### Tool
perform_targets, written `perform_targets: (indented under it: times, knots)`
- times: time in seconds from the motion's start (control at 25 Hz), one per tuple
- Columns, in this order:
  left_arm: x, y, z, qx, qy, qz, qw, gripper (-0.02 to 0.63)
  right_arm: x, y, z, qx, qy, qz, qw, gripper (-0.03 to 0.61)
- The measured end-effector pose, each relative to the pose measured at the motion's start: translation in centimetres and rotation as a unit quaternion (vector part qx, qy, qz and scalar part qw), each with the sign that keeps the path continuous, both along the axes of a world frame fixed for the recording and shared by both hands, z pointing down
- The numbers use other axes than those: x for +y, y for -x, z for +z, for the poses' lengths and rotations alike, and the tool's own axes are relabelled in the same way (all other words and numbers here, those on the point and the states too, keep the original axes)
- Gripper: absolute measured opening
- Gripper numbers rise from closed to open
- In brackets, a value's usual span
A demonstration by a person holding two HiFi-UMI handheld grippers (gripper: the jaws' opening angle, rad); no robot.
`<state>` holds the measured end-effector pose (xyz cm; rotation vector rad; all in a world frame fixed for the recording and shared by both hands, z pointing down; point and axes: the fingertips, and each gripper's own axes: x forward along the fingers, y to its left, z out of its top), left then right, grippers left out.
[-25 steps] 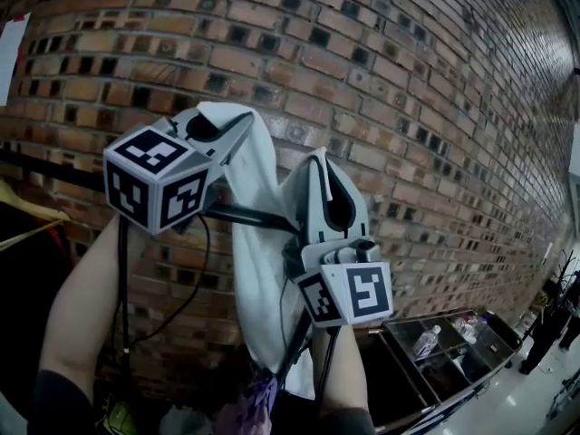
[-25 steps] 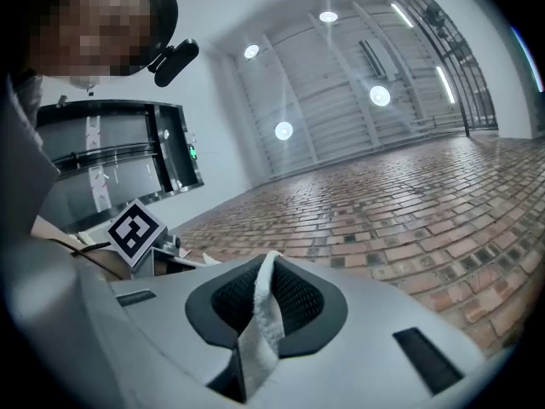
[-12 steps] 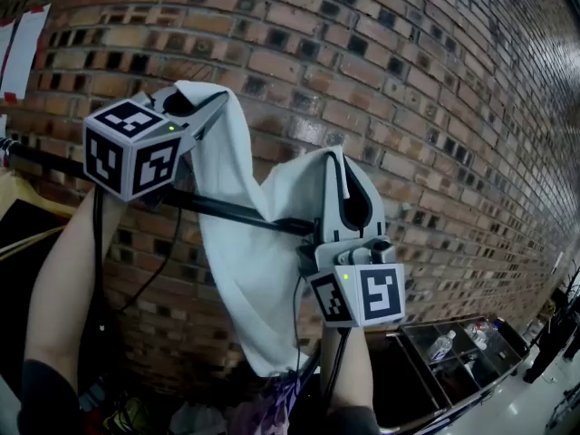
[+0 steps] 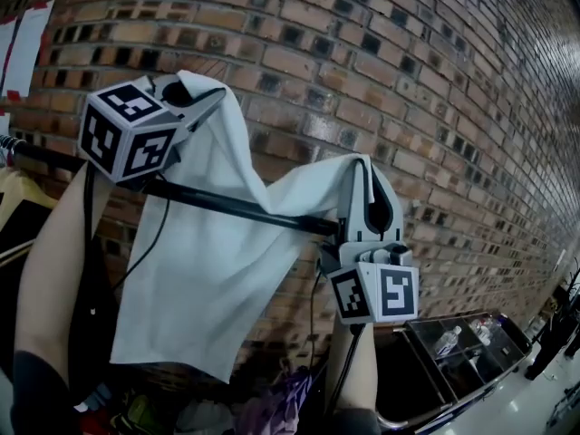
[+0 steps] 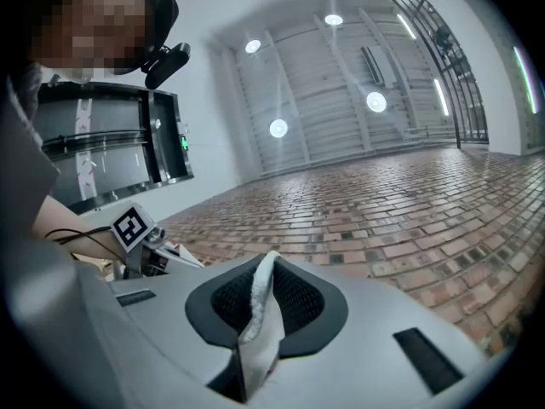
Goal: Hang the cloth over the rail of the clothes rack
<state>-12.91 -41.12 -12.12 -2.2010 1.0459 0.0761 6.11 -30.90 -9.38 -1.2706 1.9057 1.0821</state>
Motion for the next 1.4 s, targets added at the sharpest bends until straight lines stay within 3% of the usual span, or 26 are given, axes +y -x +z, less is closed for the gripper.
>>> perform_targets:
  times: [0.2,0.28,0.48,0.6,0.72,0.84,0.96,1.04,1.12,1.28,1.4]
  knots:
    - [2.0,2.1,1.2,-0.01,-0.004,0.007,0.9999,0.043,0.3,-1.4,0.5,-0.035,0.003,-0.01,0.999,0.043]
    - [2.7,3.5,1.5,0.008,0.011,0.017,0.9998,0.043,1.0,-1.7,0.5,-0.039,-0.002,-0.01,0.999,0.043]
    - [7.1,6.3,2.5,0.064,0.04,0.102,0.9919,0.043,3.9,-3.2,0.9,-0.041,-0.004,-0.005,0.999,0.043]
    - [11.1,7.3,4.6,0.069,0.003,0.092,0.9933,0.044,5.8,-3.4,1.7,-0.043,-0.016,-0.019,0.999,0.044]
    - [14.3,7.0,7.2,0.058,-0.045,0.072,0.9947,0.044,8.9,-3.1,2.6,-0.038,-0.057,-0.025,0.997,0.044]
    - [16.1,5.4,8.3,0.069,-0.071,0.085,0.9915,0.044,10.8,-4.5,2.2,-0.071,-0.085,-0.012,0.994,0.043]
    - [15.4,4.2,9.0,0.085,-0.065,0.096,0.9896,0.044,9.4,-6.6,1.8,-0.117,-0.048,-0.003,0.992,0.043]
    - [14.5,4.4,9.8,0.078,-0.058,0.083,0.9918,0.044,7.5,-6.3,2.8,-0.119,0.009,-0.029,0.992,0.043]
    - [14.3,5.5,10.7,0.083,-0.05,0.08,0.9921,0.044,6.6,-5.4,4.5,-0.112,0.037,-0.067,0.991,0.048]
    - [16.6,9.0,11.9,0.113,-0.069,0.088,0.9873,0.043,8.1,-2.8,7.6,-0.073,0.015,-0.147,0.986,0.048]
    - [18.3,10.9,13.6,0.111,-0.098,0.077,0.986,0.043,8.8,-0.7,9.8,-0.048,0.02,-0.147,0.988,0.048]
